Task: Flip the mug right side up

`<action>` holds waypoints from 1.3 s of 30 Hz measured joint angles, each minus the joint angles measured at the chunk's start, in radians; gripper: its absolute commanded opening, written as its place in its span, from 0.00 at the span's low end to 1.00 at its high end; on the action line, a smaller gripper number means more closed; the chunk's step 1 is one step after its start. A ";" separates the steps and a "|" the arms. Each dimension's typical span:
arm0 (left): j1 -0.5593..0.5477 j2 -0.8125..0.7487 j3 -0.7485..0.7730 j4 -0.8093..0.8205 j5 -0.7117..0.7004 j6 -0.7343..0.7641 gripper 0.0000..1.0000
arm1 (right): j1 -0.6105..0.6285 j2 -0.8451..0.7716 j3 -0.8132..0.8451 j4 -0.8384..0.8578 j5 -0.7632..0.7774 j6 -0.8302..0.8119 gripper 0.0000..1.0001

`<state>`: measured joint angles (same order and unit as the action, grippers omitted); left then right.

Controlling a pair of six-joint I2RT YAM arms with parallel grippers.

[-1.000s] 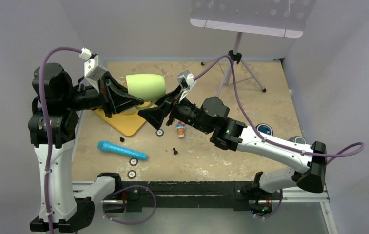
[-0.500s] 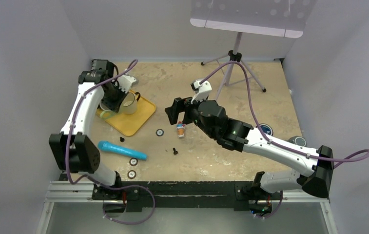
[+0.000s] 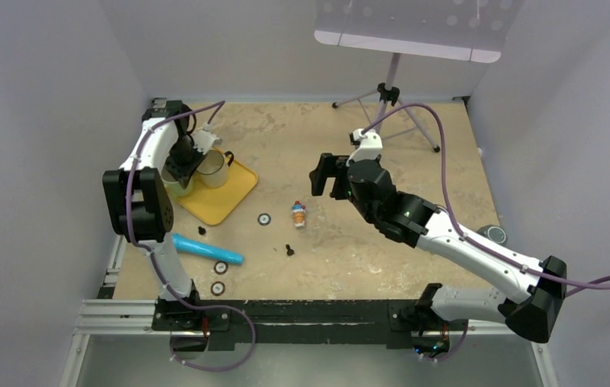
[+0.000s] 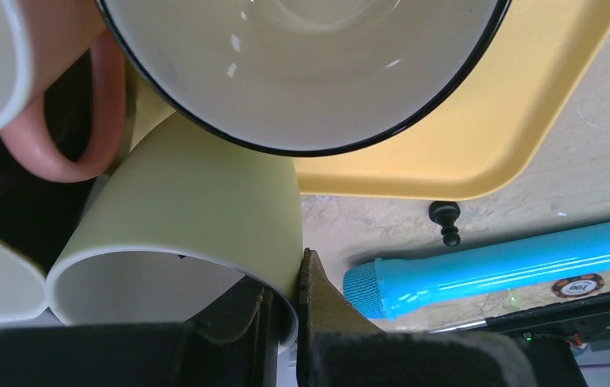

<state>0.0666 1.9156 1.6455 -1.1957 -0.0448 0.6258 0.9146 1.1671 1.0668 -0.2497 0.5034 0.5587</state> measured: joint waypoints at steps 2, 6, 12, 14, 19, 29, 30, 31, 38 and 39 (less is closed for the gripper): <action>0.013 0.016 0.003 -0.008 0.026 0.003 0.00 | 0.000 -0.005 -0.001 -0.012 0.004 0.006 0.98; 0.031 0.039 0.012 -0.018 0.075 0.014 0.26 | -0.011 -0.003 0.000 -0.074 0.045 0.037 0.99; 0.036 0.040 0.012 -0.014 0.109 0.026 0.57 | -0.153 -0.008 -0.014 -0.220 0.097 0.108 0.99; 0.038 0.031 0.012 -0.007 0.112 0.024 0.62 | -0.248 -0.034 -0.053 -0.241 0.103 0.118 0.99; 0.038 -0.063 0.011 0.009 0.119 0.010 0.74 | -0.542 -0.130 -0.159 -0.254 0.075 0.131 0.98; 0.031 -0.549 -0.221 0.090 0.348 -0.051 0.82 | -0.898 -0.131 -0.275 -0.180 0.047 0.185 0.96; 0.030 -0.579 -0.241 0.093 0.368 -0.058 0.82 | -0.924 -0.105 -0.277 -0.177 0.036 0.190 0.95; 0.029 -0.610 -0.264 0.097 0.393 -0.066 0.82 | -0.946 -0.073 -0.277 -0.169 0.027 0.195 0.95; 0.024 -0.684 -0.311 0.119 0.499 -0.089 0.82 | -0.982 0.135 -0.282 -0.114 -0.055 0.190 0.89; 0.024 -0.693 -0.317 0.122 0.506 -0.090 0.82 | -0.969 0.158 -0.281 -0.105 -0.068 0.184 0.88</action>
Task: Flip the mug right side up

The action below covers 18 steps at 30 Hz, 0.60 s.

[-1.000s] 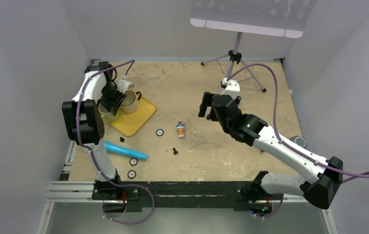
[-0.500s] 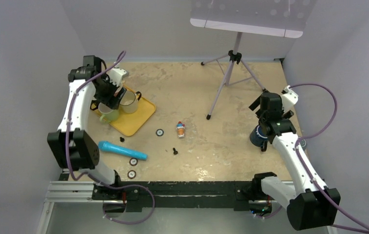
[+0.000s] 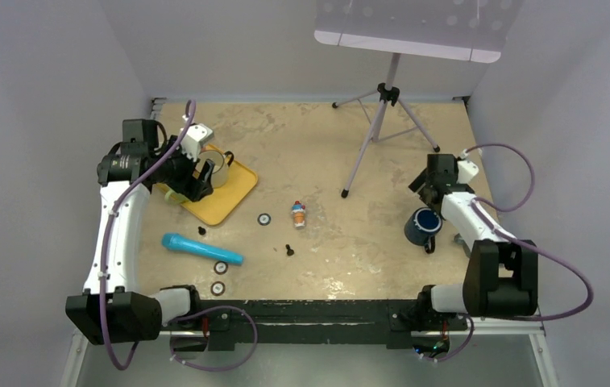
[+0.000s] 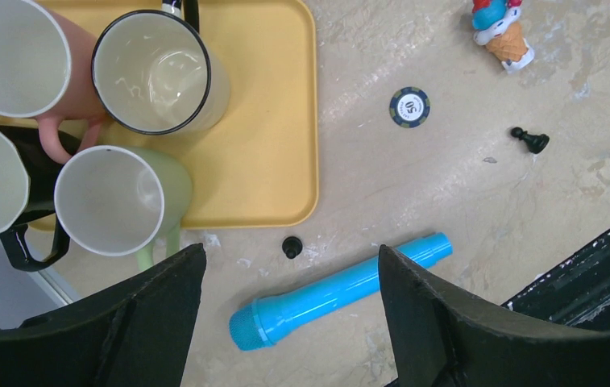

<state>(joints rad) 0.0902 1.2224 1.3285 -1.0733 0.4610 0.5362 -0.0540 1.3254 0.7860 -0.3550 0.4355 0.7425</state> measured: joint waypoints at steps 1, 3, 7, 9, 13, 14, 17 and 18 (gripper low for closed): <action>0.000 -0.011 -0.005 0.002 0.006 0.000 0.82 | 0.030 0.019 0.000 0.005 -0.013 -0.005 0.88; 0.000 -0.036 -0.013 0.008 0.015 0.000 0.82 | 0.107 0.036 0.000 0.008 -0.056 -0.011 0.86; 0.000 -0.080 -0.016 0.011 0.029 0.002 0.82 | 0.280 0.057 0.012 0.009 -0.176 -0.017 0.86; 0.000 -0.093 -0.016 0.011 0.034 0.003 0.82 | 0.359 0.076 0.046 -0.016 -0.204 -0.024 0.88; 0.000 -0.093 -0.018 0.010 0.041 0.006 0.82 | 0.457 0.071 0.152 -0.116 -0.181 -0.039 0.95; 0.000 -0.091 -0.018 0.011 0.043 0.006 0.82 | 0.465 0.055 0.172 -0.139 -0.170 -0.035 0.97; 0.000 -0.089 -0.018 0.010 0.051 0.007 0.82 | 0.465 -0.060 0.182 -0.220 -0.128 0.026 0.99; 0.000 -0.089 -0.018 0.010 0.055 0.007 0.82 | 0.459 -0.109 0.175 -0.248 -0.112 0.064 0.98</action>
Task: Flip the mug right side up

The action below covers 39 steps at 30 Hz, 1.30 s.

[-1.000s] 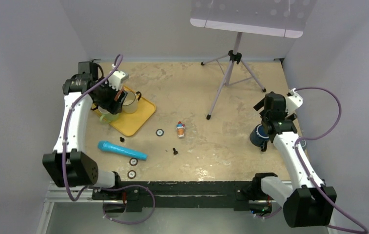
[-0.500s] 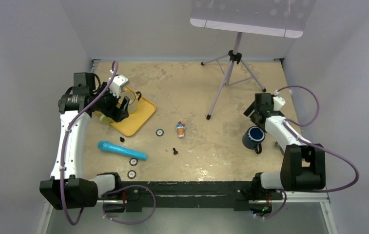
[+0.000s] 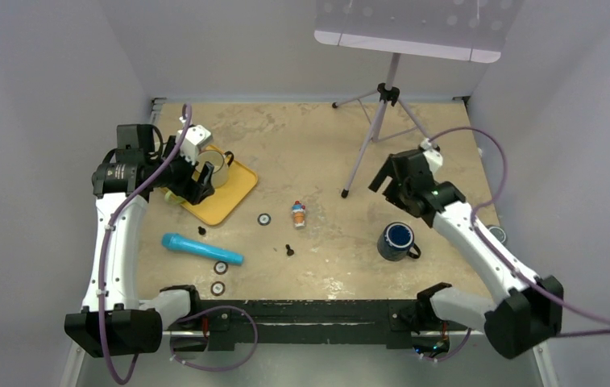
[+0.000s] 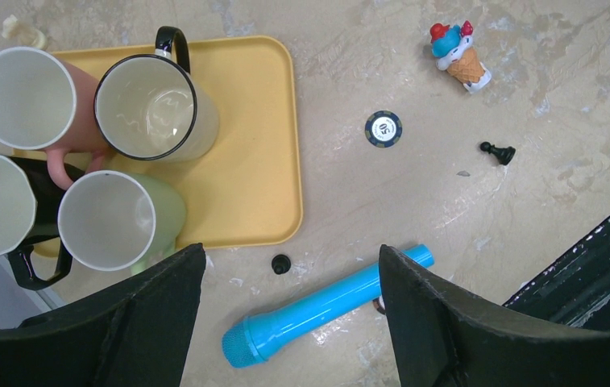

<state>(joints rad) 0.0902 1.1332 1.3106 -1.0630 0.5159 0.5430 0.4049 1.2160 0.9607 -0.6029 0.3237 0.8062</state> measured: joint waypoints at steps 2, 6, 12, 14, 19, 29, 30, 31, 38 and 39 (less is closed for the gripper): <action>0.000 0.000 0.000 -0.001 0.007 0.000 0.82 | -0.033 -0.108 -0.024 -0.056 -0.003 0.087 0.94; 0.000 -0.002 0.000 -0.003 0.025 0.000 0.82 | -0.180 -0.324 -0.111 -0.149 -0.054 0.268 0.84; 0.000 -0.012 0.000 -0.010 0.048 0.000 0.82 | -0.285 -0.515 -0.221 -0.283 -0.080 0.497 0.82; 0.000 -0.018 0.000 -0.014 0.056 0.001 0.82 | -0.365 -0.517 -0.258 -0.296 -0.105 0.519 0.82; 0.000 -0.036 -0.016 -0.019 0.074 0.004 0.82 | -0.503 -0.440 -0.387 -0.294 -0.208 0.537 0.83; 0.000 -0.038 -0.021 -0.024 0.100 0.019 0.82 | -0.518 -0.463 -0.516 -0.182 -0.338 0.620 0.71; 0.000 -0.038 -0.021 -0.024 0.101 0.019 0.82 | -0.518 -0.463 -0.526 -0.172 -0.346 0.624 0.67; 0.000 -0.038 -0.021 -0.024 0.101 0.019 0.82 | -0.517 -0.459 -0.532 -0.160 -0.354 0.628 0.63; 0.000 -0.038 -0.021 -0.024 0.101 0.019 0.82 | -0.518 -0.321 -0.535 0.000 -0.402 0.625 0.39; 0.000 -0.038 -0.021 -0.024 0.101 0.019 0.82 | -0.517 -0.281 -0.533 0.024 -0.414 0.616 0.33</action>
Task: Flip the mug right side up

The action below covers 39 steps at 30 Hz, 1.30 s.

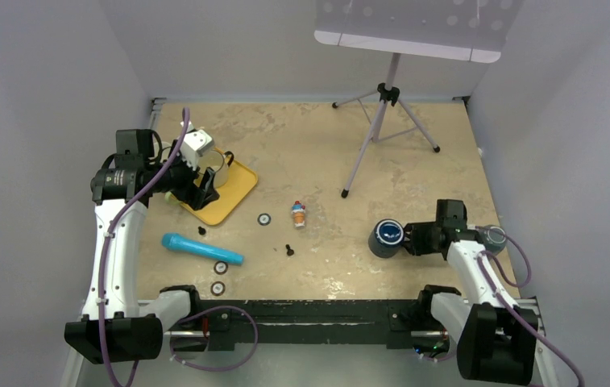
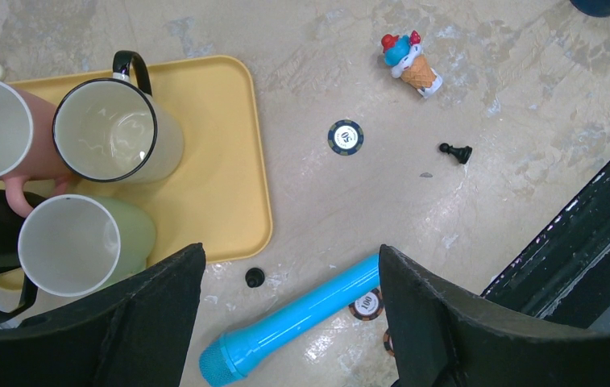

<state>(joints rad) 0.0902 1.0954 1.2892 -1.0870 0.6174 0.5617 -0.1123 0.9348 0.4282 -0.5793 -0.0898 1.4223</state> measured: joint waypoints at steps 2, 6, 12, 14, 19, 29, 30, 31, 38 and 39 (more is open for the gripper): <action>0.000 0.000 0.000 0.000 0.000 0.000 0.82 | 0.001 0.042 0.003 0.031 -0.016 -0.009 0.15; 0.000 0.002 0.000 0.000 0.000 0.000 0.82 | 0.007 0.023 0.007 0.094 -0.064 -0.039 0.00; 0.000 0.016 0.001 -0.027 0.024 0.012 0.82 | 0.018 0.020 0.023 0.189 -0.095 -0.182 0.00; 0.000 0.021 0.009 -0.068 0.050 0.032 0.83 | 0.065 0.019 0.064 0.206 -0.105 -0.250 0.00; 0.000 0.031 0.118 -0.226 0.196 0.095 0.99 | 0.373 0.027 0.292 0.291 -0.106 -0.397 0.00; -0.024 0.004 0.319 -0.309 0.573 -0.032 1.00 | 0.786 0.154 0.617 0.821 -0.219 -0.570 0.00; -0.028 -0.011 0.309 -0.258 0.597 -0.091 0.99 | 0.810 0.177 0.629 0.867 -0.230 -0.580 0.00; -0.030 -0.032 0.288 -0.193 0.634 -0.163 0.98 | 0.825 0.198 0.639 0.902 -0.247 -0.587 0.00; -0.083 -0.064 0.217 0.118 0.722 -0.501 0.94 | 0.873 0.322 0.651 1.163 -0.333 -0.567 0.00; -0.101 -0.059 0.214 0.147 0.714 -0.526 0.94 | 0.875 0.328 0.651 1.182 -0.340 -0.562 0.00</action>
<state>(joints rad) -0.0113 1.0363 1.5032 -0.9398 1.3315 0.0357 0.7631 1.2633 1.0790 0.6029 -0.4294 0.8608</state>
